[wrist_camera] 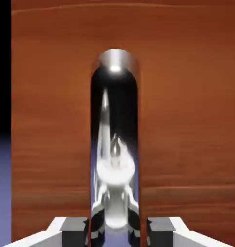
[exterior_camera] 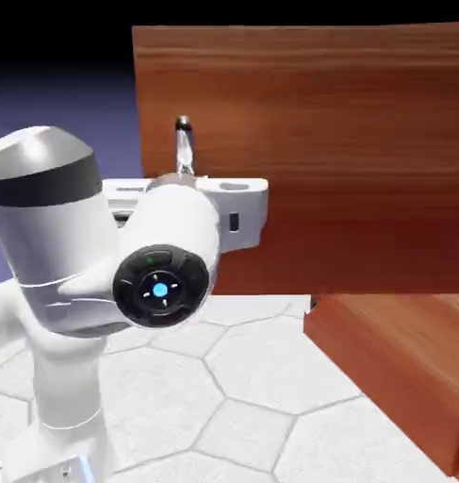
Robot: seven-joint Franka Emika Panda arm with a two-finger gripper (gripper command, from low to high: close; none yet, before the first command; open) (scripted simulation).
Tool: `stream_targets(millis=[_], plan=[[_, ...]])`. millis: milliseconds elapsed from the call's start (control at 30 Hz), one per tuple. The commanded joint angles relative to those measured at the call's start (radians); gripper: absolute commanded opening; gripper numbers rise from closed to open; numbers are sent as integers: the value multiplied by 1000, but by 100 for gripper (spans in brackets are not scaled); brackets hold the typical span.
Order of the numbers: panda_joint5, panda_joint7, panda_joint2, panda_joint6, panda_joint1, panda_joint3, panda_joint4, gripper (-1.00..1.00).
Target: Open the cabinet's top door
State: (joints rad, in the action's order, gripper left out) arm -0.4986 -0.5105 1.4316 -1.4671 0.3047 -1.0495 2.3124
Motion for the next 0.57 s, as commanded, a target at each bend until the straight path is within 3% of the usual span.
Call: stream_targets(millis=[0, 500, 533], plan=[[10, 4, -3, 30, 27, -16, -36, -100], [77, 101, -17, 435, 431, -165, -580, -100], [77, 101, -17, 435, 431, -165, -580, 100]])
